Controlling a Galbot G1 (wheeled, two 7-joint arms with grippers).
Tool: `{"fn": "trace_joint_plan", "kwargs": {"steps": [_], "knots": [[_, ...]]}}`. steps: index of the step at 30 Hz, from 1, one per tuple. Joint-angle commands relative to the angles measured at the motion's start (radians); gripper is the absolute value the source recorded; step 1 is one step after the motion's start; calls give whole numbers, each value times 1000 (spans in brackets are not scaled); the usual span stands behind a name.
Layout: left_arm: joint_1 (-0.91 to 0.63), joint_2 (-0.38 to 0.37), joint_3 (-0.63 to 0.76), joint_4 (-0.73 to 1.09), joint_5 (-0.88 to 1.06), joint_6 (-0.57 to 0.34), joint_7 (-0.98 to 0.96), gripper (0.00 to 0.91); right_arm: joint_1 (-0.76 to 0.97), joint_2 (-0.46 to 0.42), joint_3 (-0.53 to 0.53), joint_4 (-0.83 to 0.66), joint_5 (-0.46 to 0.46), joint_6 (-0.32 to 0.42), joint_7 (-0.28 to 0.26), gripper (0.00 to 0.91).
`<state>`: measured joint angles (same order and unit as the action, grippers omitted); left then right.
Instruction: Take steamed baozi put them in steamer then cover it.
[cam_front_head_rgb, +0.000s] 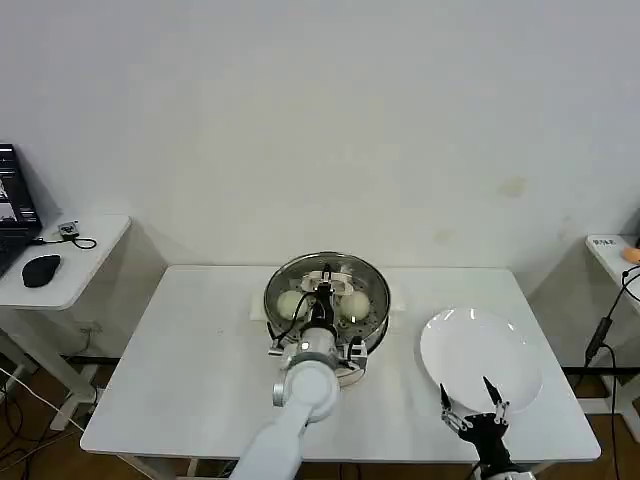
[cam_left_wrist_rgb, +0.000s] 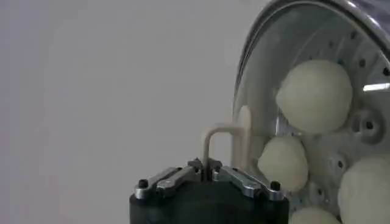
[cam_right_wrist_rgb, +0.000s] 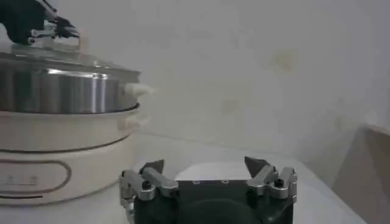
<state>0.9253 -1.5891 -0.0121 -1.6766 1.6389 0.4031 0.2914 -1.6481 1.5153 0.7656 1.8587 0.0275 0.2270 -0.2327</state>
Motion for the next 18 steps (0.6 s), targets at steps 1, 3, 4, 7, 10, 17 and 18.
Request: {"fn": "trace_joint_plan", "kwargs": {"steps": [1,3,4,7,10,17,18], "knots": [[-3,-4,-4,-3,-7,1,3,0,0,1,-5,-7,-6,2,0,907],[-2,-3,-5,-3,-11,2,2,0,1,1,-6,-8,-6,3,-1,907],[-2,-4,-7,-3,-12,2,2,0,1,1,-7,-9,-7,3,-1,907],[1,-7,-10,1,-17,2,2,0,1,2,-10,-10,-11,3,-2,907],[4,-8,-12,2,-21,2,2,0,1,4,-13,-11,-16,4,-2,907],[10,-10,-19,2,-41,3,-7,101,-1,8,-18,-10,-23,5,-4,907],[10,-10,-20,4,-46,2,-13,907,-1,8,-18,-10,-23,5,-4,907]]}}
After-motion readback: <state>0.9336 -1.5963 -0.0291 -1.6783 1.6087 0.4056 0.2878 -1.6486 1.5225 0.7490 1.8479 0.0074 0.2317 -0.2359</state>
